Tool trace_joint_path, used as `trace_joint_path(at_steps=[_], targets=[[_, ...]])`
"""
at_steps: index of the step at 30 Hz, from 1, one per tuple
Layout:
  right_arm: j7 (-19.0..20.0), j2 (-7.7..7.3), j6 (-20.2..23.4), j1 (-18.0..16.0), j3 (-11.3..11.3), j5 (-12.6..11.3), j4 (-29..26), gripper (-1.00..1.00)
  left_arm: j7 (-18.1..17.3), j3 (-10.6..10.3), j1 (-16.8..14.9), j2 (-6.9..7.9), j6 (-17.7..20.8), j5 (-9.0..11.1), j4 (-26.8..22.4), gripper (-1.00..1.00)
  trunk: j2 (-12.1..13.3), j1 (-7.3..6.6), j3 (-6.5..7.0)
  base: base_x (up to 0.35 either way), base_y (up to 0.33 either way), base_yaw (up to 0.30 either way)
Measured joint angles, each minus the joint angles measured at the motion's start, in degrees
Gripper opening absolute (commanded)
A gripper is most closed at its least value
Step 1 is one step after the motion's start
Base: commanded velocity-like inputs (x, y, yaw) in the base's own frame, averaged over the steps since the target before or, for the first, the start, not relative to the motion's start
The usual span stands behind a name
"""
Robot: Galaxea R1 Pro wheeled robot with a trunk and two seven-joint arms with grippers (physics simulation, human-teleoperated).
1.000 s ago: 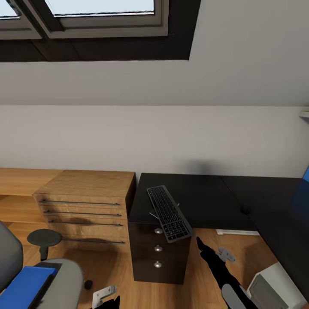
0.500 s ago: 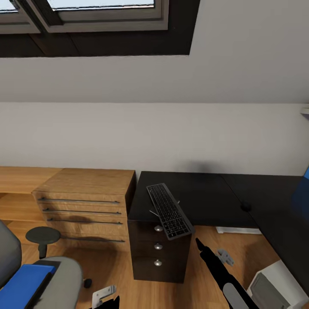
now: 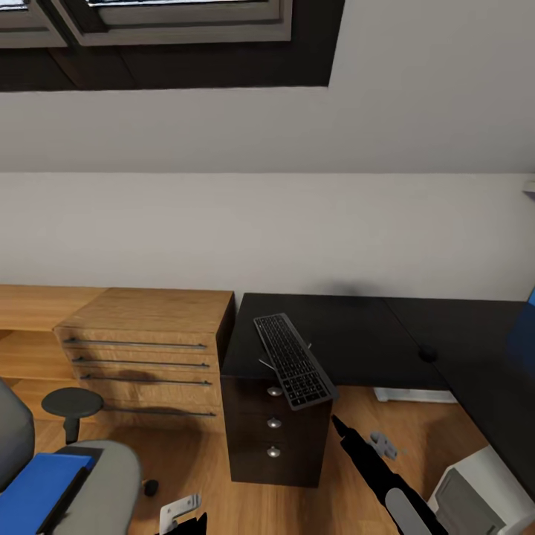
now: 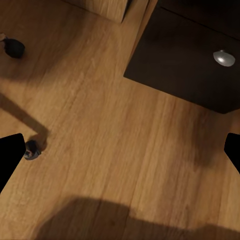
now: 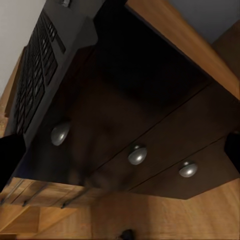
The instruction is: In the bedroom, organize the workspace by keeping the computer under the desk, ensuring the monitor is on the desk, placing the keyboard on the desk next to the monitor, placing the mouse on the desk next to the keyboard, moving the folder from the swivel chair onto the desk next to the mouse, stacking the notebook on top of the folder with the pen on top of the notebook, and positioning the swivel chair next to the desk.
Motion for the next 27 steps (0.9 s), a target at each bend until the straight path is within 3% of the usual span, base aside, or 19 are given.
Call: trace_joint_path(at_steps=[17,27], targets=[[2.07,-0.36,0.3,0.0,0.07,0.16,-0.04,1.0,0.0,0.0,0.0,0.01,0.0,0.0,0.15,1.0,-6.82,3.74,-3.05,0.0,0.0,0.0],[3.96,-0.35,0.07,0.0,0.2,0.22,-0.04,1.0,0.01,-0.02,0.0,0.07,-0.04,0.04,3.72,1.0,-10.83,5.93,-4.85,0.0,0.0,0.0]])
